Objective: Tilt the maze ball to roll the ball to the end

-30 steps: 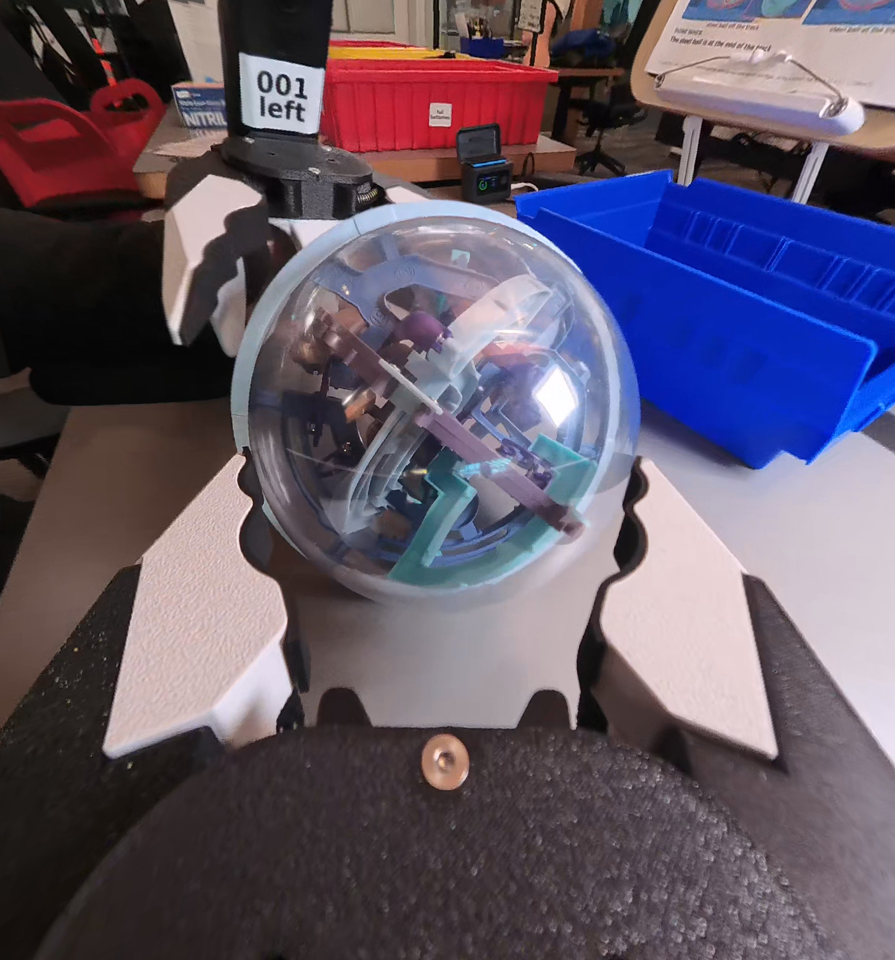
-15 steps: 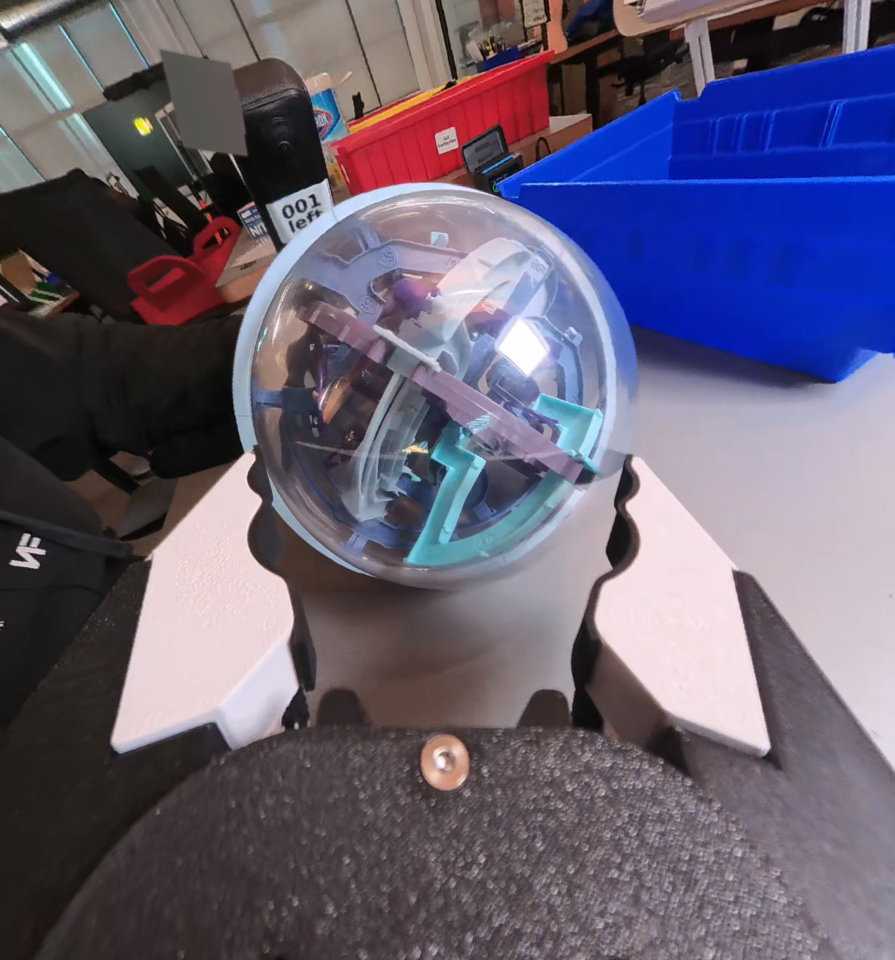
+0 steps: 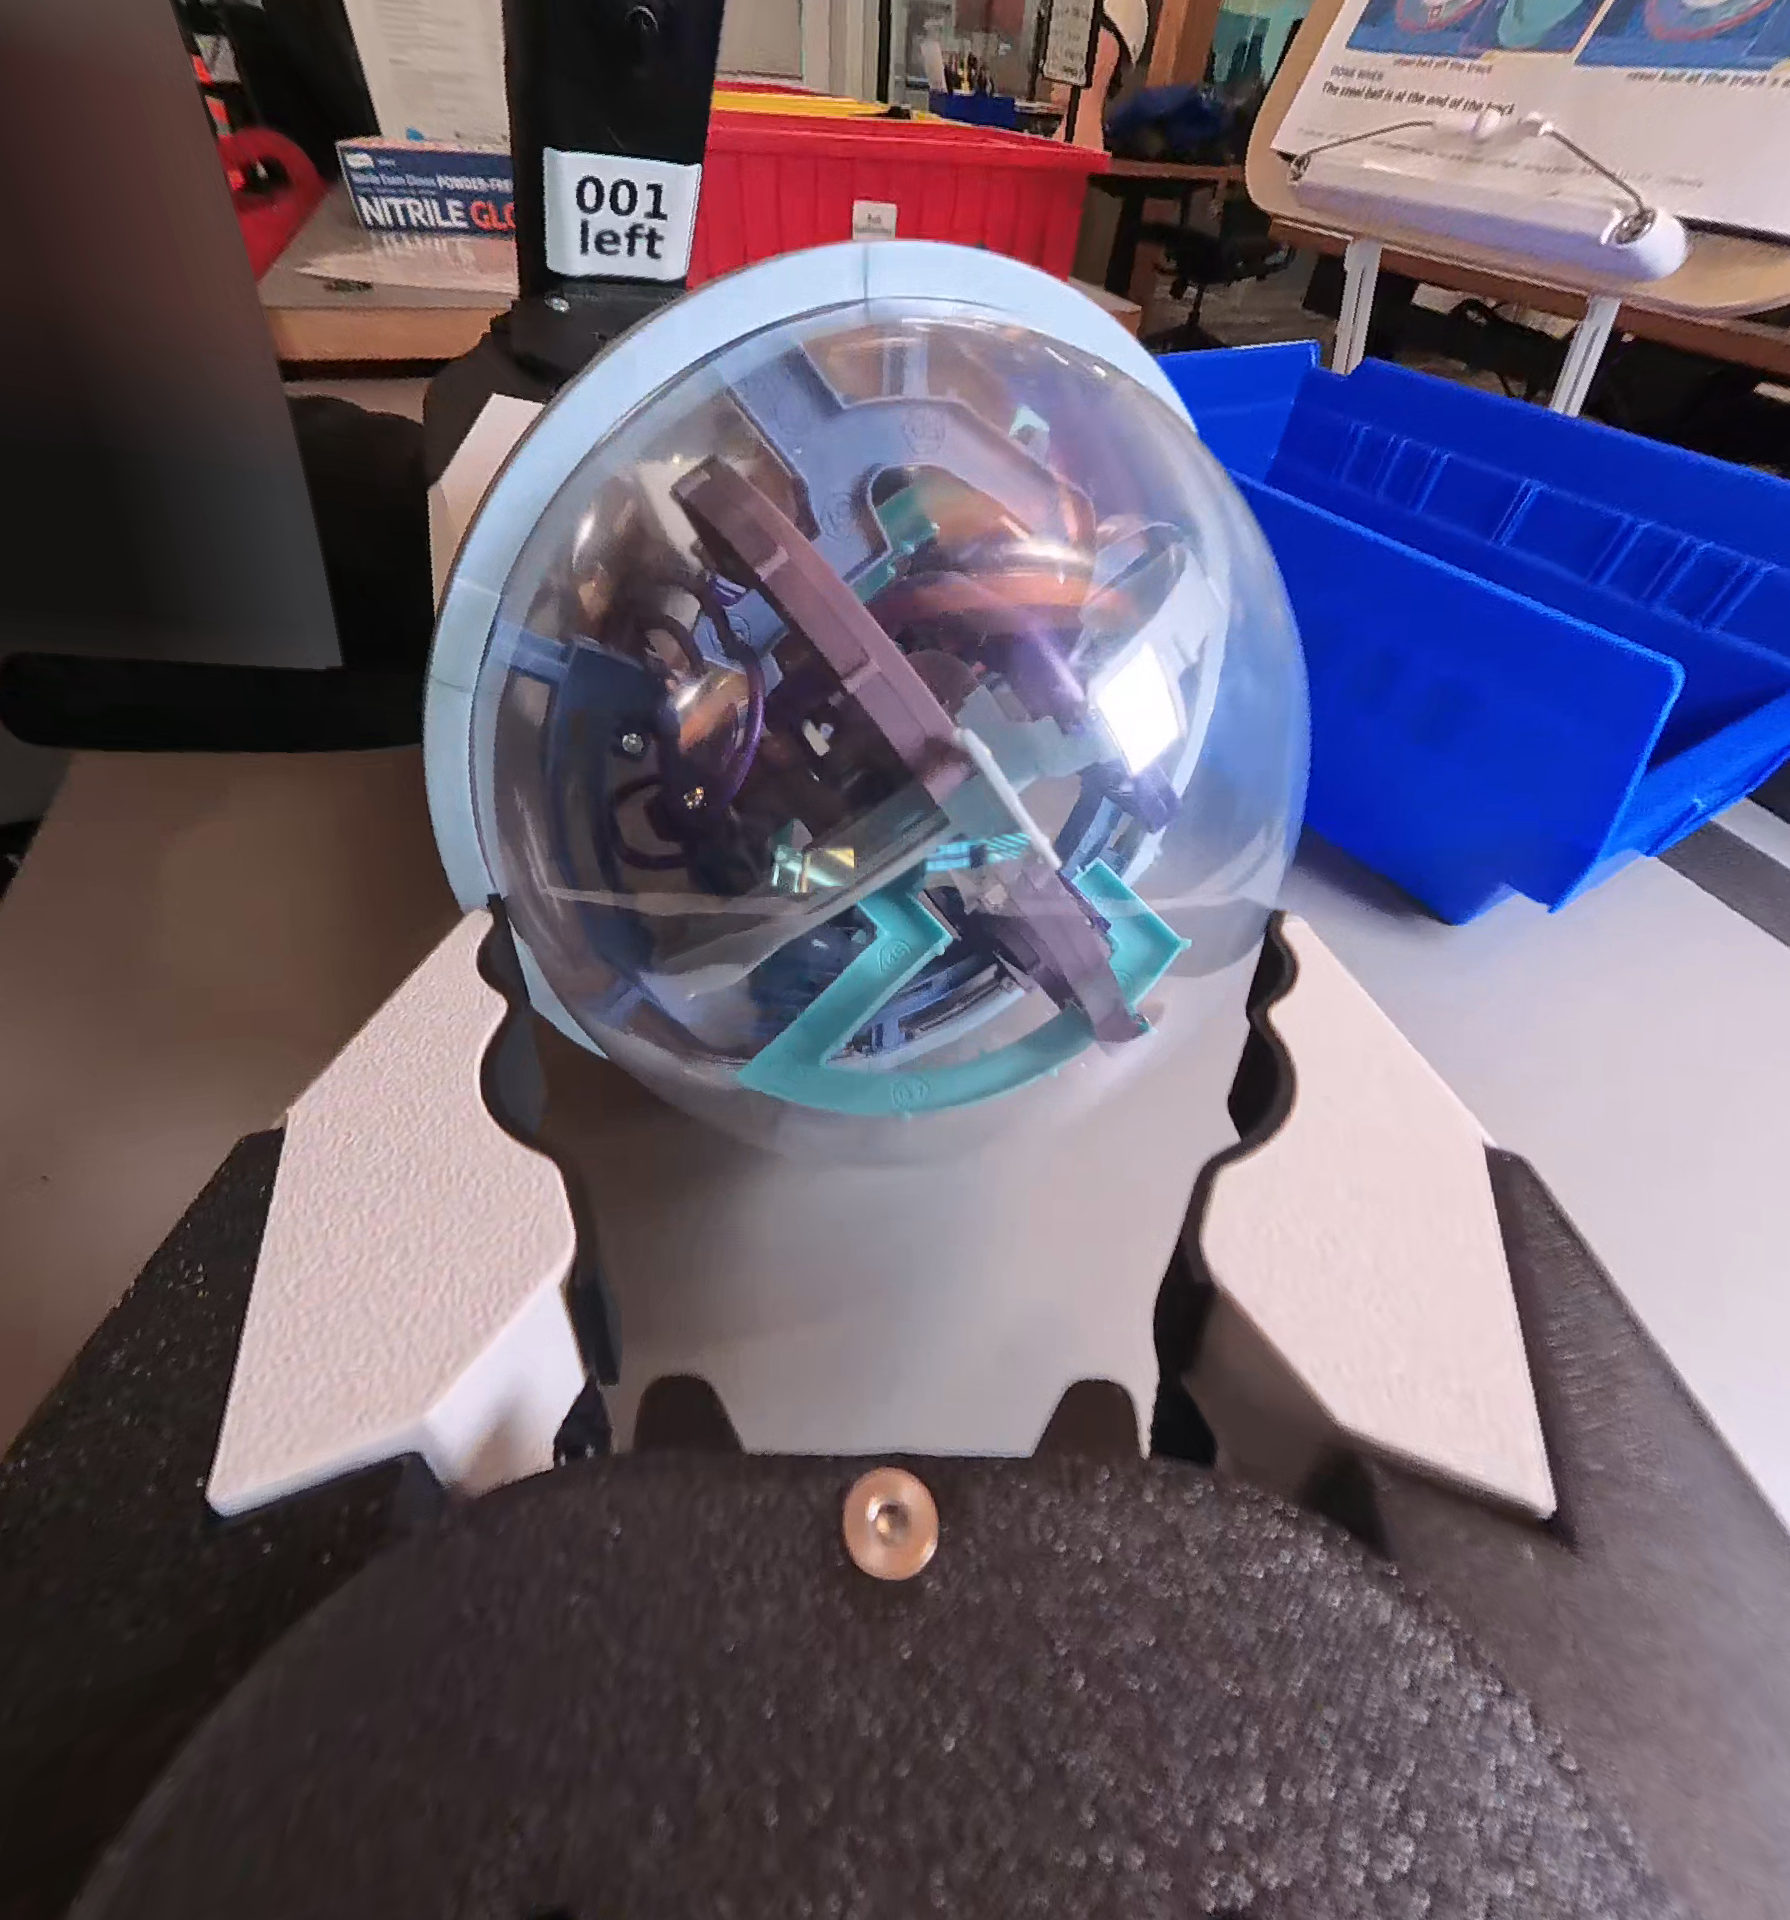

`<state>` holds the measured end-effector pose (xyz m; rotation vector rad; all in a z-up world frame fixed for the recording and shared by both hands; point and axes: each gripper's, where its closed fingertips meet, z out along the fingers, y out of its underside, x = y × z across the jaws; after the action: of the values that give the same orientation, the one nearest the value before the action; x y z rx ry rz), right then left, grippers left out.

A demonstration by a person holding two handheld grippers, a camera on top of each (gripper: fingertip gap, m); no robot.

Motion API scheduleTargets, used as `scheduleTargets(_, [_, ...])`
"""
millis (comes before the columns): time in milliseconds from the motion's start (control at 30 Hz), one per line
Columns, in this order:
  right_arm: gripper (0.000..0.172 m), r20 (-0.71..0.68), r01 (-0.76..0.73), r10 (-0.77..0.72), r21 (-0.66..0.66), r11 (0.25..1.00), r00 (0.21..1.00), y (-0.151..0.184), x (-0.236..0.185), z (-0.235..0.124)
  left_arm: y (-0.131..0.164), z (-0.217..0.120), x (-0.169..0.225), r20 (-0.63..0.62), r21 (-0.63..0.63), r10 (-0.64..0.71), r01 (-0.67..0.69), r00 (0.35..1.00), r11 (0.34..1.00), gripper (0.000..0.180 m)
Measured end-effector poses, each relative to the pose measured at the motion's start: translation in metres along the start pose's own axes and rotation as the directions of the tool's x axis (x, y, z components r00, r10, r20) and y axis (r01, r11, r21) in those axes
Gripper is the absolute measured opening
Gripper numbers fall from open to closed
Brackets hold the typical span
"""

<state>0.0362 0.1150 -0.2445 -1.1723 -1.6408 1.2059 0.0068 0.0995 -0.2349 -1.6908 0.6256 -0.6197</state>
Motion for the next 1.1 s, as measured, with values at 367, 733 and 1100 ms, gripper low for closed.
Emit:
scheduleTargets(367, [0.134, -0.061, 0.047, -0.051, -0.073, 0.996, 0.997, 0.013, 0.004, 0.007, 0.014, 0.004, -0.004, 0.003, -0.075, -0.125, 0.124, 0.992, 0.989, 0.152])
scheduleTargets(733, [0.135, -0.125, 0.091, -0.083, 0.062, 0.994, 0.989, -0.015, -0.001, 0.005, -0.016, -0.006, 0.001, -0.009, 0.020, -0.030, 0.030, 1.000, 0.999, 0.151])
scheduleTargets(1100, [0.135, -0.137, 0.101, -0.087, 0.096, 0.990, 0.987, -0.023, -0.005, 0.000, -0.024, -0.007, 0.006, -0.016, 0.043, -0.024, 0.025, 1.000, 0.999, 0.151])
